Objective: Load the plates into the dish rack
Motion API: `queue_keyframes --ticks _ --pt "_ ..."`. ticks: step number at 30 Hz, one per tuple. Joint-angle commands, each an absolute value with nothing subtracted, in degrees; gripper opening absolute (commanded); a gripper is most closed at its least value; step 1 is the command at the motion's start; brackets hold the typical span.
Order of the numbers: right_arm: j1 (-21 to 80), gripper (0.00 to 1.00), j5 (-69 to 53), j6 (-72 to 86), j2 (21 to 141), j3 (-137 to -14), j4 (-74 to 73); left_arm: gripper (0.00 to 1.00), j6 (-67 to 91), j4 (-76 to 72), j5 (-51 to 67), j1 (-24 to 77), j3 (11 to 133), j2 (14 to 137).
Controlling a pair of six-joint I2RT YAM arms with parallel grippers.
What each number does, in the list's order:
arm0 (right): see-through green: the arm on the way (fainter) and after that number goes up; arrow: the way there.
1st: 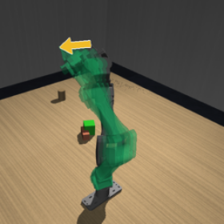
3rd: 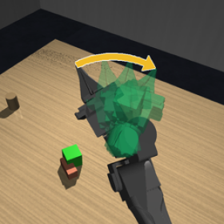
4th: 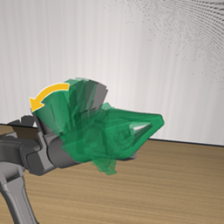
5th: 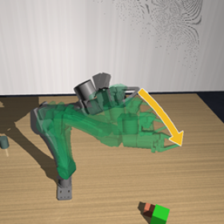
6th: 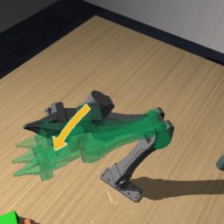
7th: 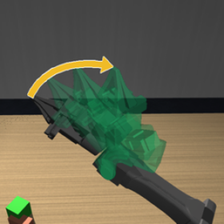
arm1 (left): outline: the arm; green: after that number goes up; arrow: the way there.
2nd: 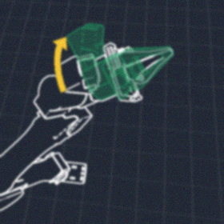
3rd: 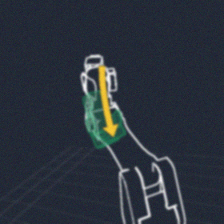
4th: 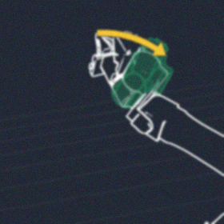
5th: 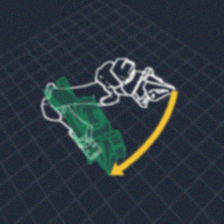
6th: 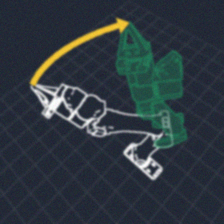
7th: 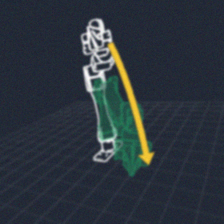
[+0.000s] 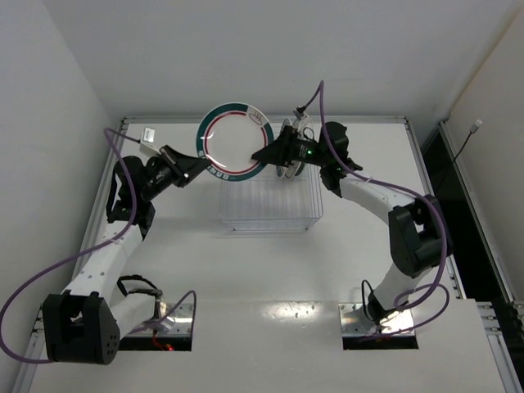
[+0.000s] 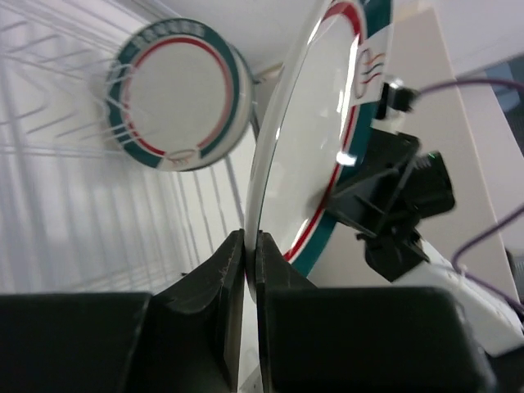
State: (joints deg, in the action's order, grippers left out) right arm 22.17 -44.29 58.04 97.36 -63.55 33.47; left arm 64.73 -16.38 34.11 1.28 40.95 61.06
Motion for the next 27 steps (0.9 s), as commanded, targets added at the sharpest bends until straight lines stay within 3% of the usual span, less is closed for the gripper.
queue_keyframes --ticks 1,8,10,11,14,16,17,18,19,20,21,23,27 --pt "23.82 0.59 -46.85 56.43 97.38 -63.54 34.72 0.00 64.86 -21.88 39.64 3.77 45.26 58.01" --pt "23.82 0.55 -46.85 56.43 97.91 -63.02 35.24 0.00 64.34 -21.97 39.64 4.31 45.26 58.01" --pt "23.82 0.42 -46.85 56.95 97.91 -63.02 37.08 0.00 65.03 -23.02 39.64 4.83 44.74 58.01" --pt "23.82 0.26 -46.85 56.95 97.91 -62.41 37.09 0.00 65.04 -23.55 39.64 4.83 44.13 58.01" --pt "23.82 0.02 -45.70 56.95 95.89 -61.27 37.79 0.00 63.29 -22.24 40.78 4.83 44.12 59.23" --pt "23.30 0.00 -43.25 56.08 94.40 -61.26 35.26 0.14 61.18 -20.31 42.09 4.83 44.99 60.37" --pt "23.29 0.00 -42.20 53.99 93.61 -61.26 33.59 0.27 57.00 -15.60 42.10 4.83 47.00 61.34" --pt "22.68 0.00 -39.06 52.31 91.60 -61.96 27.83 0.58 54.08 -11.99 42.71 4.83 48.33 63.52" --pt "22.68 0.00 -36.59 50.21 90.54 -62.83 23.34 0.68 51.18 -7.69 41.15 4.83 49.82 64.59" --pt "22.68 0.00 -33.08 44.62 89.57 -65.89 17.20 0.74 48.28 0.53 39.48 4.83 51.14 65.47" --pt "22.68 0.00 -22.08 41.60 87.73 -68.09 10.09 0.79 42.86 3.92 34.94 4.22 53.15 66.17" --pt "24.60 0.00 -3.89 36.15 87.71 -74.84 -7.86 0.80 38.87 9.81 30.00 3.26 53.78 66.18" --pt "26.01 0.00 13.33 34.46 90.78 -83.83 -22.22 0.80 32.18 12.82 14.53 1.94 52.48 63.55"
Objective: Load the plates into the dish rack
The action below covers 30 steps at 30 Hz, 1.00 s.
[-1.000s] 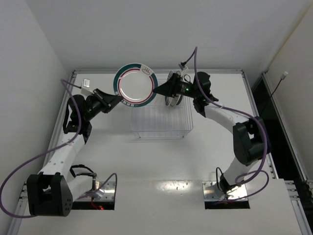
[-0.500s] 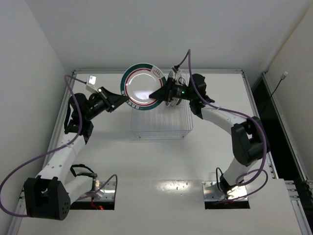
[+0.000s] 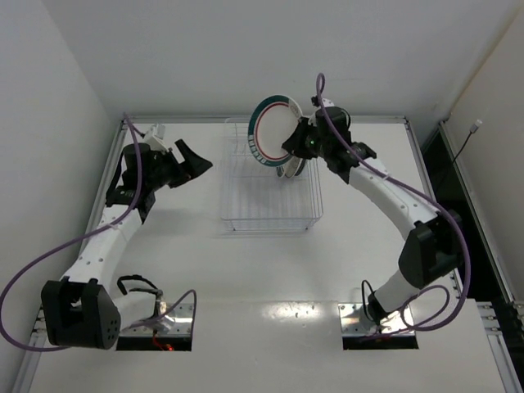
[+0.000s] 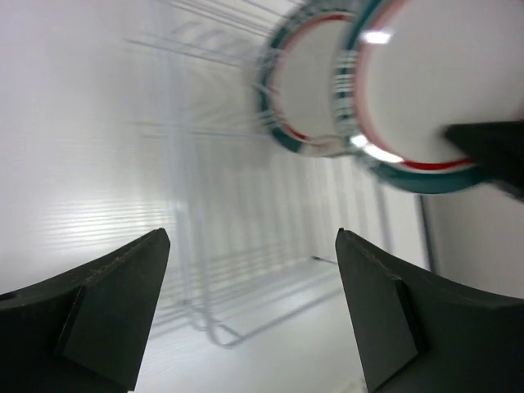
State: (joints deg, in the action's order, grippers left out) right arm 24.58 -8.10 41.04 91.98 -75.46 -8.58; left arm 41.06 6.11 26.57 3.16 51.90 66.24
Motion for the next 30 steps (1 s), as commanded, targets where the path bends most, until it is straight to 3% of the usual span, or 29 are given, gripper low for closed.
queue_keyframes --ticks 1,7,10,30 --pt "26.54 0.00 16.32 33.67 91.92 -87.68 -26.41 0.80 31.56 13.44 9.80 1.93 51.69 62.94" --pt "30.23 0.00 32.85 31.55 106.23 -105.88 -39.97 0.80 29.09 10.82 -0.69 1.93 45.89 58.01" --pt "31.64 0.00 36.20 30.85 108.71 -108.10 -40.52 0.82 29.09 11.51 -0.70 1.93 45.88 57.48" --pt "37.00 0.00 43.42 31.19 123.21 -122.07 -48.50 0.82 29.09 11.51 -1.49 1.93 46.41 58.10"
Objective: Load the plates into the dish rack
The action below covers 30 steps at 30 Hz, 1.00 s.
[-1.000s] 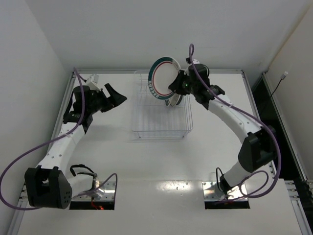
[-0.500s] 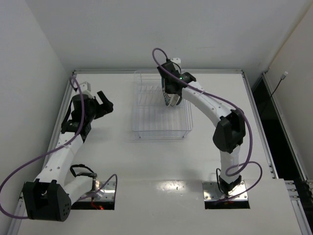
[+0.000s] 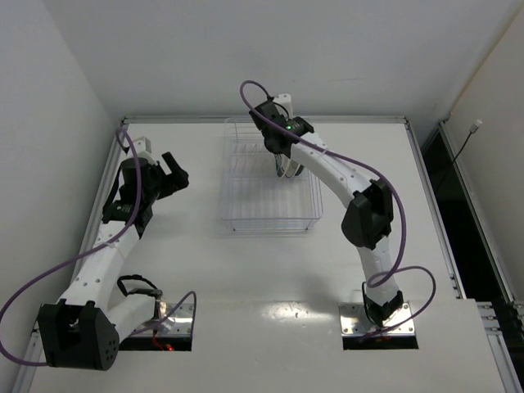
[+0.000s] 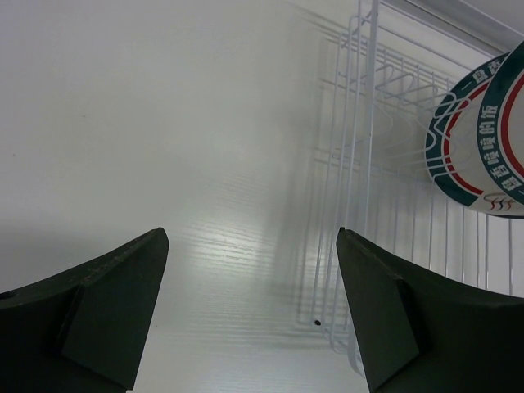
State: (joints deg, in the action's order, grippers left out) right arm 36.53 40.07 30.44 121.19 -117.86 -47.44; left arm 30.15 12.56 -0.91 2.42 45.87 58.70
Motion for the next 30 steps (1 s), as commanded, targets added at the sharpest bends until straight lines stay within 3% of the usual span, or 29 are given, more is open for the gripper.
queue_keyframes --ticks 1,30 --pt "37.00 0.00 43.42 31.20 123.92 -122.69 -48.52 0.82 29.09 12.04 -1.49 1.93 46.41 58.10" --pt "37.53 0.00 47.29 35.51 127.70 -125.16 -52.65 0.82 29.09 12.04 -0.97 1.93 46.41 57.57"
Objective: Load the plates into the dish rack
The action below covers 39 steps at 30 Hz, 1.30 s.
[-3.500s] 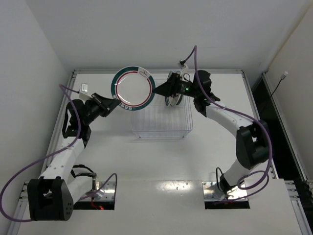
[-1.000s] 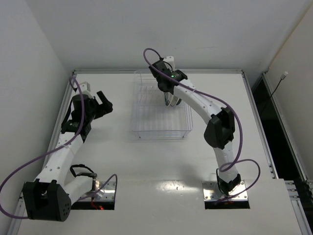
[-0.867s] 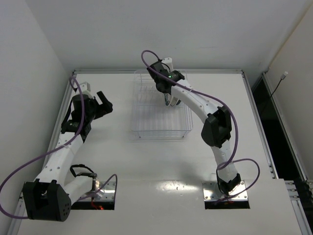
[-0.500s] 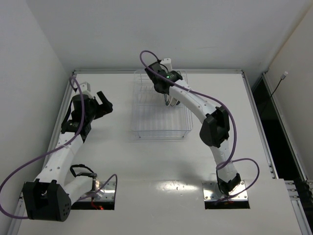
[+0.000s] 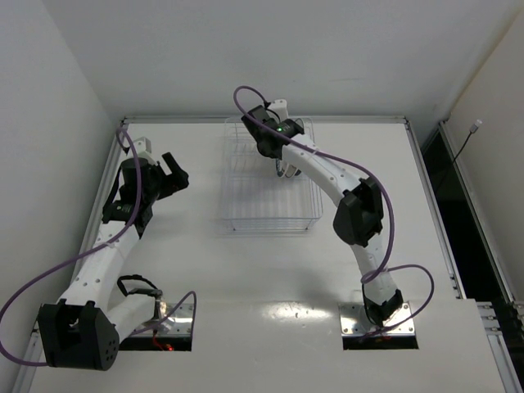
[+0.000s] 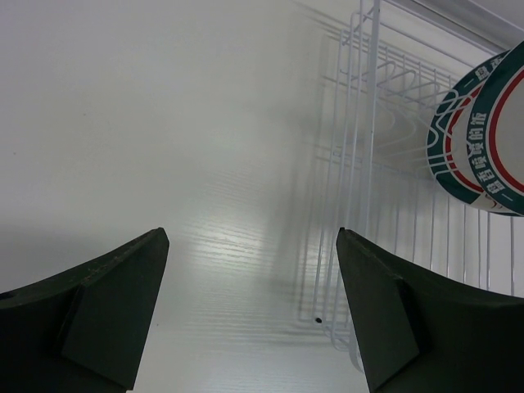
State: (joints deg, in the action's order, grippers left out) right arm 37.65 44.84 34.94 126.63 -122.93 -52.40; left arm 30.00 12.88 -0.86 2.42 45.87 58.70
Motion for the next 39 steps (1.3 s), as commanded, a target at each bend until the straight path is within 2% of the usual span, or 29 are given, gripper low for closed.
queue_keyframes --ticks 1,7,13,20,22,26,27,29,31,34,39 --pt "37.01 0.00 46.59 35.51 127.71 -125.16 -52.65 0.82 29.09 12.04 -0.97 1.93 46.41 57.57" --pt "36.39 0.00 37.45 35.51 129.99 -123.93 -50.71 0.82 29.09 12.04 -0.97 1.93 46.41 57.57" --pt "34.19 0.08 28.75 36.56 130.52 -121.99 -48.43 0.82 29.09 12.57 -0.97 1.93 46.41 57.57" --pt "32.43 0.36 26.72 36.56 129.11 -119.44 -47.37 0.82 29.09 12.57 -0.97 1.93 46.41 57.57" --pt "32.43 0.41 26.72 36.56 126.84 -119.44 -46.76 0.82 29.09 12.57 -0.97 1.93 46.41 57.57" --pt "32.43 0.59 27.60 34.72 123.41 -123.91 -48.77 0.82 29.09 12.57 -1.58 1.93 46.41 57.57" --pt "32.43 0.72 27.60 34.72 122.44 -124.53 -48.78 0.82 29.09 12.57 -1.58 1.93 46.41 57.57" --pt "32.43 0.83 26.90 34.72 120.25 -124.54 -48.78 0.82 29.09 12.57 -2.11 1.93 46.41 57.57" --pt "31.91 0.98 26.89 34.01 117.60 -125.07 -49.39 0.82 29.09 12.57 -2.11 1.93 46.41 57.57" --pt "31.30 1.00 26.90 33.49 114.89 -125.86 -50.00 0.82 29.09 12.57 -2.11 1.93 46.41 58.09" --pt "29.36 1.00 17.79 31.92 109.52 -122.71 -47.38 0.82 29.09 12.57 -2.63 1.93 46.41 58.10"
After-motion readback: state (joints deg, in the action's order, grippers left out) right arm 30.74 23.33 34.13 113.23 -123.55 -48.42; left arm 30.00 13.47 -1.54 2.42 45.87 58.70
